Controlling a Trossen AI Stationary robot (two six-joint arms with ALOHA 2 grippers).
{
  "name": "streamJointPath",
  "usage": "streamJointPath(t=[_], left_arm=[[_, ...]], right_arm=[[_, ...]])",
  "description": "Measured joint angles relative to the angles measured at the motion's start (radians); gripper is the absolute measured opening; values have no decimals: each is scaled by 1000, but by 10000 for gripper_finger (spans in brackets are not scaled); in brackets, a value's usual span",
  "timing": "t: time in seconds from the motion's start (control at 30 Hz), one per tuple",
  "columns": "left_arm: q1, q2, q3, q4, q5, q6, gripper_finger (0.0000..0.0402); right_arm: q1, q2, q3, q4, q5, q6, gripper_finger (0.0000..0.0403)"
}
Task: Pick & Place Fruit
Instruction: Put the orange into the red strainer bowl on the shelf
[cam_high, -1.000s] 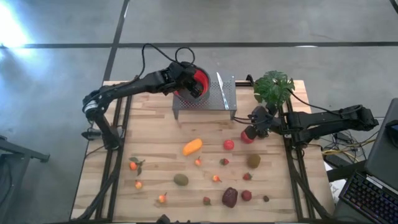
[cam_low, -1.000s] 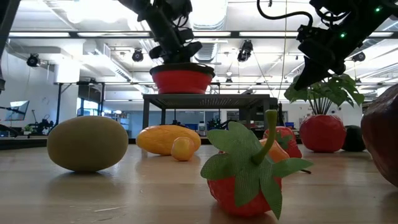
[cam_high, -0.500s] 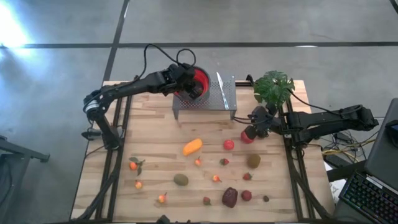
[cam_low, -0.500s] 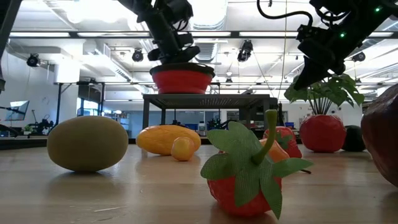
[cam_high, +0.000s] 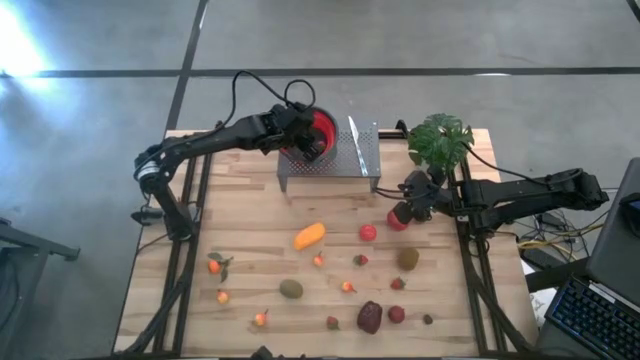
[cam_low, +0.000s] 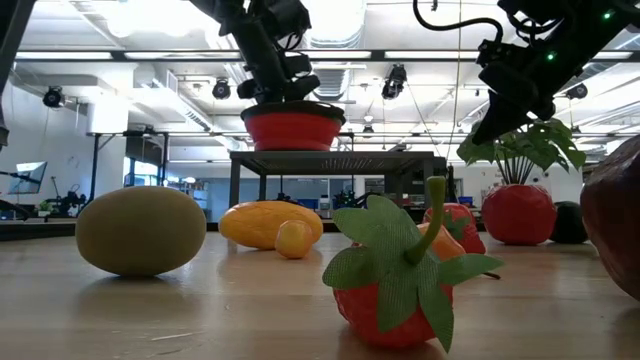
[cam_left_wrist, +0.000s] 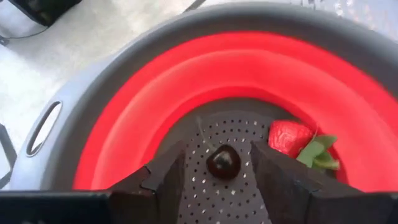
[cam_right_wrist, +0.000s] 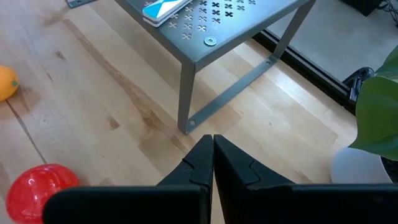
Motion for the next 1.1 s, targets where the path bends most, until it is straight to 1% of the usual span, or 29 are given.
streamJointPath(t=[0.1, 0.23, 0.43, 0.57, 0.7, 0.77, 0.9, 1.1], left_arm=[[-1, -2, 37, -58, 5, 60, 196], [-15, -14, 138, -216, 5, 114, 197], [-68, -21, 327, -526, 4, 106, 197], [-146, -31, 400, -746, 4, 45, 197], [-266, -50, 405, -934, 4, -53, 197], [-339, -68, 380, -932, 8, -95, 197], [-508, -95, 334, -933, 52, -133, 197], [-777, -109, 234, -936, 52, -183, 197]], right_arm=[[0, 0, 0, 0, 0, 0, 8], [0, 0, 0, 0, 0, -14, 8], [0, 0, 0, 1, 0, -18, 8], [0, 0, 0, 1, 0, -18, 8], [0, 0, 0, 1, 0, -18, 8], [0, 0, 0, 1, 0, -18, 8], [0, 0, -1, 2, 0, -18, 8], [0, 0, -1, 5, -2, -17, 8]])
